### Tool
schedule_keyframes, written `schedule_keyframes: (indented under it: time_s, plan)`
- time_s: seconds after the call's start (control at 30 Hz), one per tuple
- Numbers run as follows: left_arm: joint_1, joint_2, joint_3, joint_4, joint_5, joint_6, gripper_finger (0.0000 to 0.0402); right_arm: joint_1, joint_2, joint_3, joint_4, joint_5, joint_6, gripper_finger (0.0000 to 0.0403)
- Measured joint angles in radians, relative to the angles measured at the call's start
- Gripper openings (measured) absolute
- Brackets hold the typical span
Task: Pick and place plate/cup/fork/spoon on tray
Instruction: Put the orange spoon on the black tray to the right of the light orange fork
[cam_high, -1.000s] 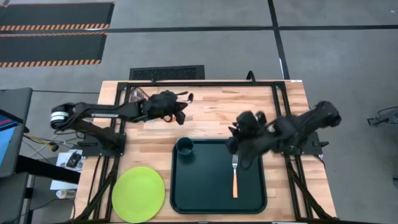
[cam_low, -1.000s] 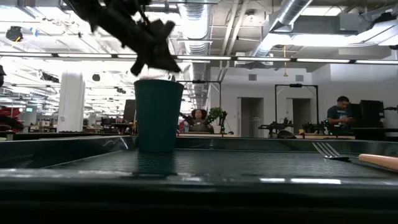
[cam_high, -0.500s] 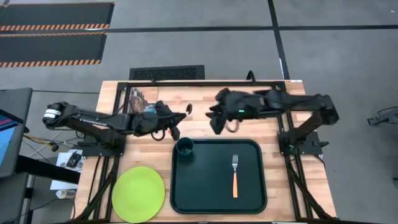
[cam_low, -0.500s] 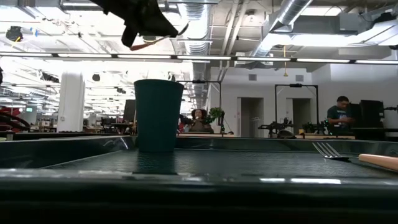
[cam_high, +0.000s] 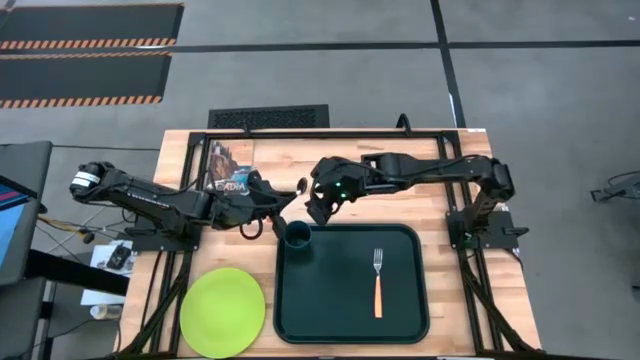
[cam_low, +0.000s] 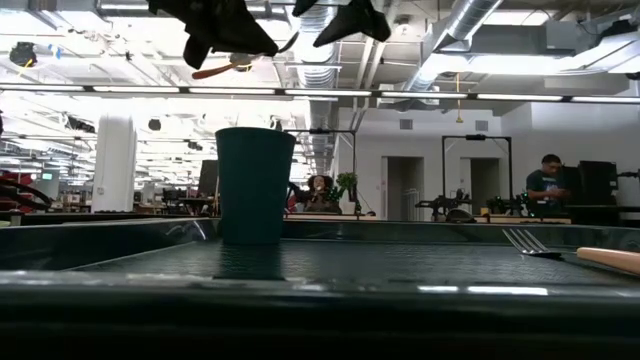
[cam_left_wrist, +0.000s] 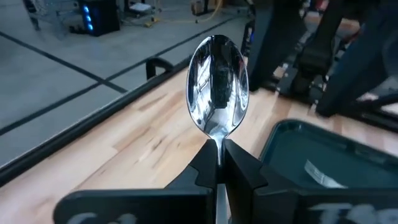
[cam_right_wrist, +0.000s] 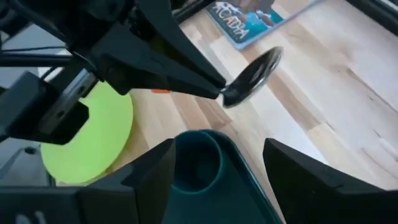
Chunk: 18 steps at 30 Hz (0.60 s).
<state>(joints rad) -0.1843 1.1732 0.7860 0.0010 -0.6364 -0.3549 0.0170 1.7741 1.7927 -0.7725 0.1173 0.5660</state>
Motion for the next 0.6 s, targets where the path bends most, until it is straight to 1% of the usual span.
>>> schedule_keyframes:
  time_s: [0.1, 0.33, 0.4, 0.47, 0.5, 0.6]
  plan:
    - [-0.011, 0.0, 0.0, -0.02, -0.005, -0.005, 0.0, -0.004, -0.001, 0.0, 0.014, -0.001, -0.002, 0.027]
    - [-0.032, 0.007, 0.0, -0.01, -0.009, 0.001, 0.0, -0.045, -0.015, 0.001, 0.019, 0.0, -0.002, 0.027]
    - [-0.032, 0.022, 0.001, -0.002, -0.013, 0.003, 0.0, -0.055, -0.004, 0.001, 0.032, -0.003, -0.002, 0.027]
    - [-0.032, 0.025, -0.001, -0.015, -0.009, 0.003, 0.0, -0.063, 0.014, 0.002, 0.068, -0.033, -0.001, 0.027]
    - [-0.032, 0.025, -0.001, -0.007, -0.008, 0.002, 0.0, -0.069, 0.018, -0.001, 0.059, -0.045, 0.001, 0.027]
    - [-0.032, 0.04, 0.001, -0.005, -0.01, 0.003, 0.0, -0.077, 0.04, 0.003, 0.095, -0.048, 0.001, 0.027]
